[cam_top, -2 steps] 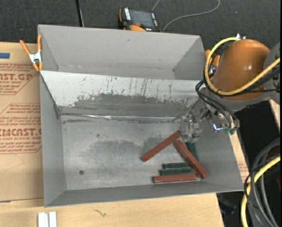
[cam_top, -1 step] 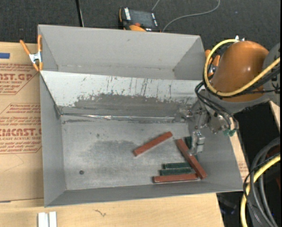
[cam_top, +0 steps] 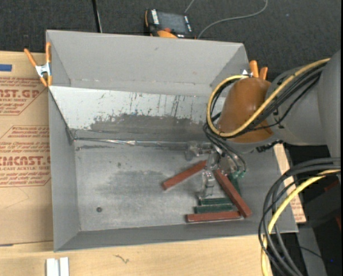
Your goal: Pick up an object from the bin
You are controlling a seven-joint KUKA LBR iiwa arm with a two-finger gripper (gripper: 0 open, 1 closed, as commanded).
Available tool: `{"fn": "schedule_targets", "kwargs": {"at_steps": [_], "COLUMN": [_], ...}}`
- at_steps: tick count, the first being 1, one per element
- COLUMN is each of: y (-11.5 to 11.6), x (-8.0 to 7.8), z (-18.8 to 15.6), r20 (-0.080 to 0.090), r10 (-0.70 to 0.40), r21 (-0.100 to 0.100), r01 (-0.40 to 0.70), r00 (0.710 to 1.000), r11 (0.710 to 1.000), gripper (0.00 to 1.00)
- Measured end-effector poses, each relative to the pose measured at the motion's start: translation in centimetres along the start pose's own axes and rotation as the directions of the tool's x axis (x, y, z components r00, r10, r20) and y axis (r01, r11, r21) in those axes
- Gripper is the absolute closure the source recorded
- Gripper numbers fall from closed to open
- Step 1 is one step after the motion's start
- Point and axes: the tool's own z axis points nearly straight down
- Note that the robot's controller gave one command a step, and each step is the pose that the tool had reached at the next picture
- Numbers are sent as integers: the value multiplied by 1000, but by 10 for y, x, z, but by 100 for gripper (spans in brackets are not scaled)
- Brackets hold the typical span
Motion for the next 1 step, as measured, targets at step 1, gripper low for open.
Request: {"fn": "schedule_targets", "kwargs": {"at_steps": [1], "y": [-1], "x": [-1], "z": [-5], "r20": [5], "r10": [1], "r21": [2], "r01": [-1], "r00": [1000], "r11": [1000], "gripper": [100]}}
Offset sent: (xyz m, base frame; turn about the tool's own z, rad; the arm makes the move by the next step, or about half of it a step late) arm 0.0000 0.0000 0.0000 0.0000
